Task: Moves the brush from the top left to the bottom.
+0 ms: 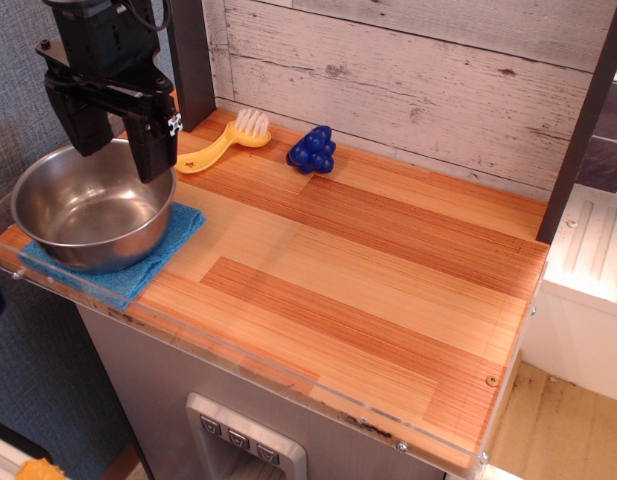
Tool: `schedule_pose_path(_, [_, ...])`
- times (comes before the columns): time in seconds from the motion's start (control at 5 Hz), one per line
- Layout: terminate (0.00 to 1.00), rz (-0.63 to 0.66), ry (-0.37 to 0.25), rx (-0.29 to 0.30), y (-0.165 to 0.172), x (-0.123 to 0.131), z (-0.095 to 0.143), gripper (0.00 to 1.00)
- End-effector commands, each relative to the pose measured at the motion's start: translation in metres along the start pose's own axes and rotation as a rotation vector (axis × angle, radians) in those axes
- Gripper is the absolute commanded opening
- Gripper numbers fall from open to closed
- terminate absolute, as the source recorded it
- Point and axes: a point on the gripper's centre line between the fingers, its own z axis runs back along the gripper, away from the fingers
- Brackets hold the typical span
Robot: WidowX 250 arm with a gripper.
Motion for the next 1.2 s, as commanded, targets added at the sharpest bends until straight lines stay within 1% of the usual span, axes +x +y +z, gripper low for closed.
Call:
schedule_pose_path(0.0, [0.0, 0.0, 0.0, 0.0, 0.0, 0.0, 0.0, 1.0])
schedule_pose_path(0.4, [0.0, 0.079, -0.073, 0.065, 0.037, 0.057, -0.019, 1.0])
schedule_pose_path(0.6, [0.0, 0.088, -0.122, 0.109, 0.057, 0.093, -0.018, 1.0])
schedule_pose_path(0.8, [0.0, 0.075, -0.168, 0.119, 0.06, 0.113, -0.018, 1.0])
schedule_pose_path(1.0, [0.0, 0.056, -0.194, 0.084, 0.059, 0.131, -0.039, 1.0])
